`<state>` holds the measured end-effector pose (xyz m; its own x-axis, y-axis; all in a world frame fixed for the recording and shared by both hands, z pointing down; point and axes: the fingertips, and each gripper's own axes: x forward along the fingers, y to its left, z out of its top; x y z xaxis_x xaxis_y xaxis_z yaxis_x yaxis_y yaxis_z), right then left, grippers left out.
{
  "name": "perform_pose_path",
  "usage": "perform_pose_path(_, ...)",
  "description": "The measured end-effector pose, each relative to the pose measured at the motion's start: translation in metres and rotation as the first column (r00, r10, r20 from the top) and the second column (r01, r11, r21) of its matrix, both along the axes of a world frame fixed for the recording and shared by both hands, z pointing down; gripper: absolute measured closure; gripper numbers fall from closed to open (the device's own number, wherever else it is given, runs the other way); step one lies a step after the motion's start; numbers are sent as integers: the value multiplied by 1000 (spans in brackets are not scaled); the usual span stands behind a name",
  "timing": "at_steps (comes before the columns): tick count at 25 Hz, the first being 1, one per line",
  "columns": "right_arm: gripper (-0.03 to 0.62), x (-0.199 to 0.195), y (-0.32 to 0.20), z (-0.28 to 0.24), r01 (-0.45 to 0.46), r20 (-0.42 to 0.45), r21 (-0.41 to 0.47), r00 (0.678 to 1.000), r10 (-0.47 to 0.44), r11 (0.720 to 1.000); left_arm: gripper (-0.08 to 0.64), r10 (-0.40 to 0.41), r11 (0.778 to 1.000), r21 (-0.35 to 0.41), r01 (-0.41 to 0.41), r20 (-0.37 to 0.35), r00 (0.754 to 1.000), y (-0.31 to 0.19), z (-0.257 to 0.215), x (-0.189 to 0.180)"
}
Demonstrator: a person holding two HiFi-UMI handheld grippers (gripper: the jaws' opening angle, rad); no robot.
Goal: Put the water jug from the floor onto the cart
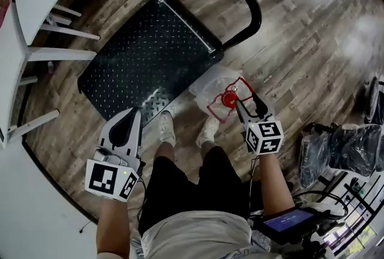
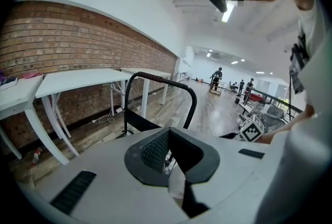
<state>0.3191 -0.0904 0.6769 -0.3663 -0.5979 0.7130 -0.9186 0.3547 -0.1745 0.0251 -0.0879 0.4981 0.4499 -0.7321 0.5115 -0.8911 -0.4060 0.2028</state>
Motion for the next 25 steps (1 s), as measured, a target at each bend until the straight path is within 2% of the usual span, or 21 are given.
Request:
perform_pose_path(5, 297, -2, 19, 68, 0, -85, -40, 996, -3, 999, 560, -33, 998, -46, 33, -5, 999, 10, 31, -9)
perform_pose_path(11, 273, -4, 32, 126, 38, -139, -107, 989, -53, 994, 560, -48, 993, -111, 51, 26, 998, 27, 70, -27)
perform_pose_path(18, 273, -8, 32, 164, 26, -171, -147, 984, -51, 989, 560, -82, 987, -139, 86, 37, 996, 31, 89, -44)
perform_pose_path(21, 275, -6, 32, 167, 13, -209, -137, 977, -41, 991, 560, -78, 987, -141, 82, 37, 996, 33, 90, -45)
perform_pose_path(25, 278, -6, 31, 167, 6, -206, -123, 978, -31, 992, 560, -90, 986, -141, 95, 42, 995, 35, 90, -50)
